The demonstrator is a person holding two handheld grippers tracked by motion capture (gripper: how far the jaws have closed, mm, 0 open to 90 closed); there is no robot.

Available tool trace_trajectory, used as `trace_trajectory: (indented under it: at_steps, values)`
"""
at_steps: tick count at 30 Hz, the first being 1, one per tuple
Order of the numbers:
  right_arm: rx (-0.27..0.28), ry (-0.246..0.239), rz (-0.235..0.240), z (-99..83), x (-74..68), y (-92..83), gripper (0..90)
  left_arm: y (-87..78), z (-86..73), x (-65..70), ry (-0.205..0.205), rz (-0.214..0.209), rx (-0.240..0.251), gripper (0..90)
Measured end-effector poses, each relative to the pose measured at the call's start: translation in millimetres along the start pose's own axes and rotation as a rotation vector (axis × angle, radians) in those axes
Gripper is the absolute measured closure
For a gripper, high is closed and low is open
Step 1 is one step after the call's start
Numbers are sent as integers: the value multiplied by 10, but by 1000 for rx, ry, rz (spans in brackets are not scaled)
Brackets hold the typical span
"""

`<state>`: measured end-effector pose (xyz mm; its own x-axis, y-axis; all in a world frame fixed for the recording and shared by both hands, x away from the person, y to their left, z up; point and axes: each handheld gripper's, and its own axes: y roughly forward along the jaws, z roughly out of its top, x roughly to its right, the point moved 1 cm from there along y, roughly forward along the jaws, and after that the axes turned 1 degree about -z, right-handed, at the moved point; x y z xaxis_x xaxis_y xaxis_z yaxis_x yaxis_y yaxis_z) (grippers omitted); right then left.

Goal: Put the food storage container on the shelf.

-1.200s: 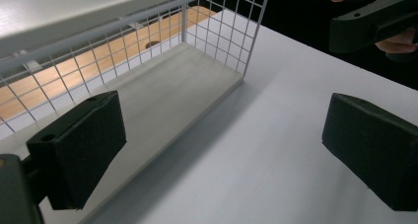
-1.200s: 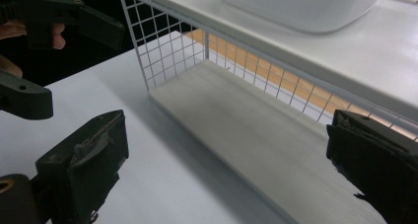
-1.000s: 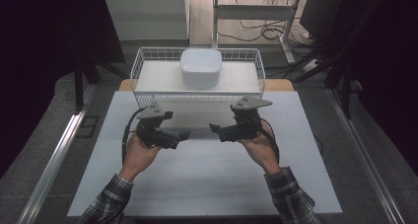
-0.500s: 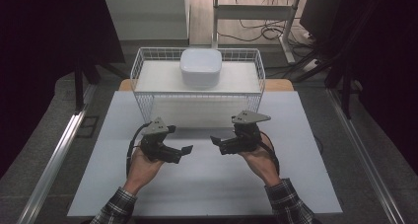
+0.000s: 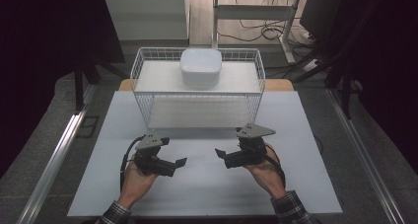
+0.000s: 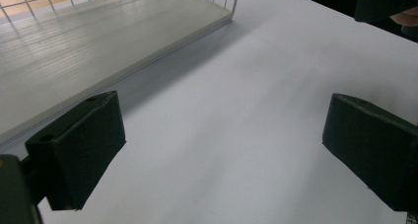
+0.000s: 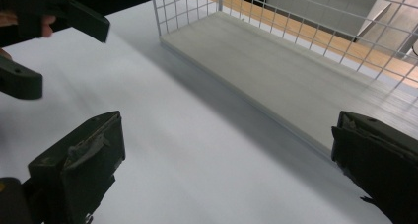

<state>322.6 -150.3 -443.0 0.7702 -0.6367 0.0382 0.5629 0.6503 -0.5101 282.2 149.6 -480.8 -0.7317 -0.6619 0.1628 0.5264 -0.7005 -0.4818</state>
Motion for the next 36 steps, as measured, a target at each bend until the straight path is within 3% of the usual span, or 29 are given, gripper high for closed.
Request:
trace_trajectory:
  at_steps: [15, 36]
  values:
    - [2, 27, -22, -254, -8, -237, 0, -120, -206, 128, 25, 35, -13, 29]
    - [-37, 71, -76, -669, -7, -438, 0, -260, -632, 96, 10, 104, -62, 23]
